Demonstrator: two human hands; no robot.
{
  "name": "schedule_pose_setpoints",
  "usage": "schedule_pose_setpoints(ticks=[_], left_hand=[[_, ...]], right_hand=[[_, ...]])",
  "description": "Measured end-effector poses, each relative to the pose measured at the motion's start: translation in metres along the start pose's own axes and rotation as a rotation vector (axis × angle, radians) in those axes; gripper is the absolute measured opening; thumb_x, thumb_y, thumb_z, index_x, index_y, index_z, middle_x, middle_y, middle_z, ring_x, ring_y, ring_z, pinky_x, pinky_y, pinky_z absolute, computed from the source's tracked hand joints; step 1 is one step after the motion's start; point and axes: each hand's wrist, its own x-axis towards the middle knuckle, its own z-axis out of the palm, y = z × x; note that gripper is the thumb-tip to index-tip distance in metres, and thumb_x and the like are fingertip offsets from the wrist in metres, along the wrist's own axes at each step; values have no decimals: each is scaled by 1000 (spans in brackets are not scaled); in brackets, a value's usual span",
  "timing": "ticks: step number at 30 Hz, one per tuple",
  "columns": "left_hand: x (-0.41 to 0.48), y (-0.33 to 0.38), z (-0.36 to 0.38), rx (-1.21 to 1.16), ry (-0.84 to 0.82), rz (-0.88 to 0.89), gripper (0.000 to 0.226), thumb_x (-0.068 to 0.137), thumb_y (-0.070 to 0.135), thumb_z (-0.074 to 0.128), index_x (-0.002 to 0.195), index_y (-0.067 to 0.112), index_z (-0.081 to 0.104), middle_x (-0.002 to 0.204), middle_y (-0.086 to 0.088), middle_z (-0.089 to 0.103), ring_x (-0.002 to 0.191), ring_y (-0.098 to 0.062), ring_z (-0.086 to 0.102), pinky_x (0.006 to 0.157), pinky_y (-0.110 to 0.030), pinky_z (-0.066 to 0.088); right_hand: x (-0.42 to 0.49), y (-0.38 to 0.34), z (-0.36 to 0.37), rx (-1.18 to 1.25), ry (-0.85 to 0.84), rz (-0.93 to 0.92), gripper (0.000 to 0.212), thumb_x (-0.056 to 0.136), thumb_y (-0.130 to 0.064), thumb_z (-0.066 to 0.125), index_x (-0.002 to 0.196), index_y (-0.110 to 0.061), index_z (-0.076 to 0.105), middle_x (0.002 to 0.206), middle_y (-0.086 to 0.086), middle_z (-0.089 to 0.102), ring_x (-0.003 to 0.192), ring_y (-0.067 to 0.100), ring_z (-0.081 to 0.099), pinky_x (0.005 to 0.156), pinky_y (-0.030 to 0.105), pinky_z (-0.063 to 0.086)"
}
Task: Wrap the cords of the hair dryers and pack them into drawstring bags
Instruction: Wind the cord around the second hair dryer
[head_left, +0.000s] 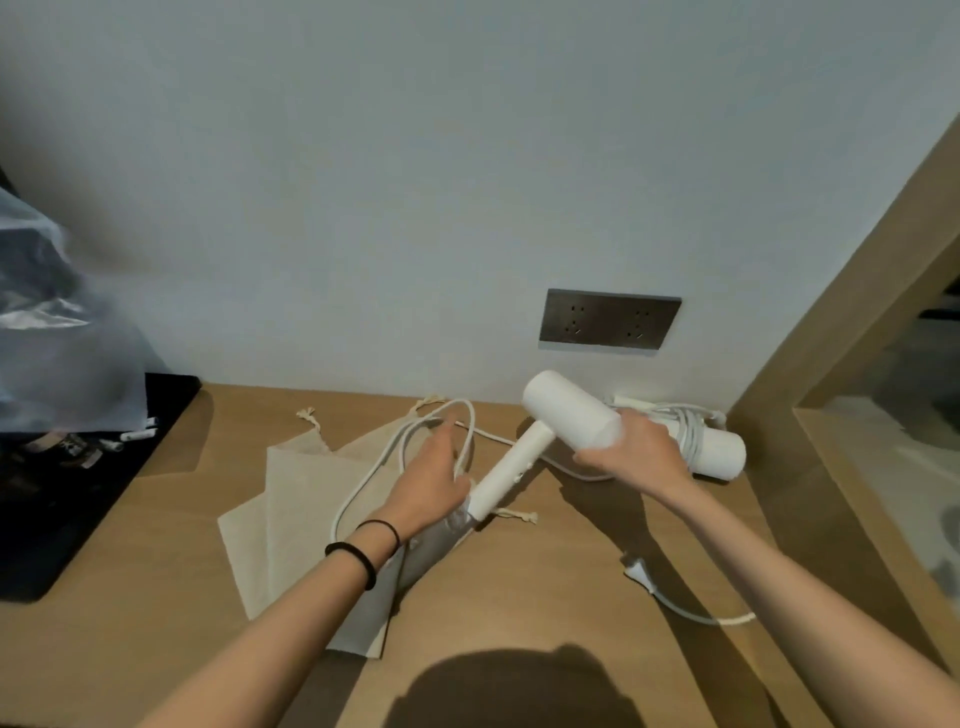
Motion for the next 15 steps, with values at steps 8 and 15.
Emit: schedule_pose_setpoints(ticks=[8,15], left_hand=[[15,87,-74,-217,101,300,82,88,43,60,151,28,10,155,0,25,141,-16,27,114,-32,24],[17,148,-123,-310,27,284,95,74,70,46,151,33,5,146,0,45,137,-17,38,115,-46,26]], right_hand=[[-25,-34,-99,51,317,-318,73,67,-34,79,130,-22,47,115,2,59,99,25,57,80,38,49],[-44,-51,-141,161,532,-558,72,62,-29,85,125,-21,50,117,-3,56,101,10,47,85,33,47]])
